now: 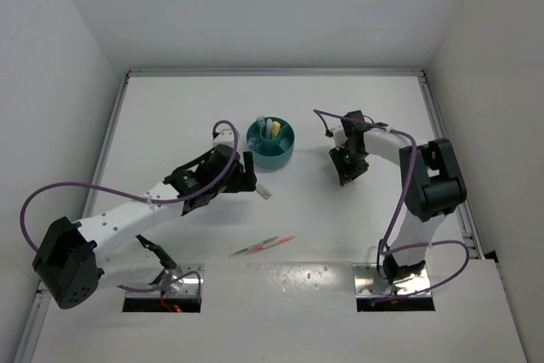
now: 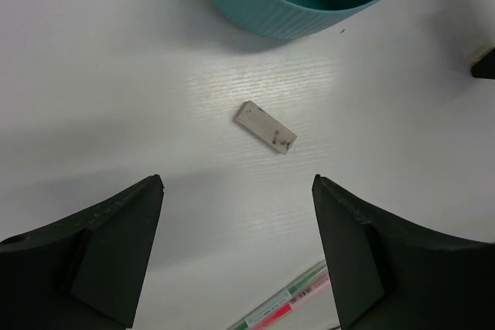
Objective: Sort the stationery into containers
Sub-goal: Pick up the stationery from the center of the board, then place the stationery in the storage box.
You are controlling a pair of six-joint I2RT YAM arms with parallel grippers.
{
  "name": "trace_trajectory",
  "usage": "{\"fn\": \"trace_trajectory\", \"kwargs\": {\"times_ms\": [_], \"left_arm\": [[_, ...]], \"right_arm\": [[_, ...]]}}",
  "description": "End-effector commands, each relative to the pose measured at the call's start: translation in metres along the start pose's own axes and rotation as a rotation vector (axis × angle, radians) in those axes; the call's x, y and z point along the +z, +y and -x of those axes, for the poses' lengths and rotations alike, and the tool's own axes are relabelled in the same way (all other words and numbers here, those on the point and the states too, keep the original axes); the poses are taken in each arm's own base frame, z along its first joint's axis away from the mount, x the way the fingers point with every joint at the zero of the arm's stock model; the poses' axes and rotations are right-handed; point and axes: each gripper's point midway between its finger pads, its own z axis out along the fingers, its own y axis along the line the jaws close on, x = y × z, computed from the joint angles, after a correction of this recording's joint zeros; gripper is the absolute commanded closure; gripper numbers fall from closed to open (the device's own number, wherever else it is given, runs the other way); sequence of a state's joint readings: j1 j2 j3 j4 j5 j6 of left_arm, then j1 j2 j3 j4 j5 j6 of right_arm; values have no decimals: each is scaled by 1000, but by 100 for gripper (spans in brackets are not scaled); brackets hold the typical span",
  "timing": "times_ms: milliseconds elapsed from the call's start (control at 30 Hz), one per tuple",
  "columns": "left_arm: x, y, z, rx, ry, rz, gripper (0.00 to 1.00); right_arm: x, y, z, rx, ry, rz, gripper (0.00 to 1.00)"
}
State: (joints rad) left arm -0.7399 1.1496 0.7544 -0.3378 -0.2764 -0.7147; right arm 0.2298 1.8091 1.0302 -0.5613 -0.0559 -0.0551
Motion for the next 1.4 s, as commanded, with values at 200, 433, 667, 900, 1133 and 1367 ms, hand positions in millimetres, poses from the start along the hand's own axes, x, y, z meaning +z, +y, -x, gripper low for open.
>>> {"fn": "trace_trajectory", "kwargs": {"times_ms": [200, 433, 667, 900, 1133, 1367], "left_arm": [[-6, -2, 1, 7, -12, -23, 17], [-3, 10, -3, -14, -23, 35, 20], [-3, 17, -3, -15, -17, 76, 20], [0, 17, -8, -10, 2, 80, 20], [3, 17, -9, 2, 10, 85, 20], [3, 17, -9, 2, 10, 85, 20]], "right_arm": [[-13, 11, 14, -30, -47, 100, 99], [-109, 64, 113, -323, -534, 357, 100], [-124, 99, 169, -387, -653, 615, 99], [-110, 110, 199, -424, -681, 688, 95], [-99, 125, 204, -474, -723, 716, 95], [-82, 132, 213, -464, -710, 694, 83]]}}
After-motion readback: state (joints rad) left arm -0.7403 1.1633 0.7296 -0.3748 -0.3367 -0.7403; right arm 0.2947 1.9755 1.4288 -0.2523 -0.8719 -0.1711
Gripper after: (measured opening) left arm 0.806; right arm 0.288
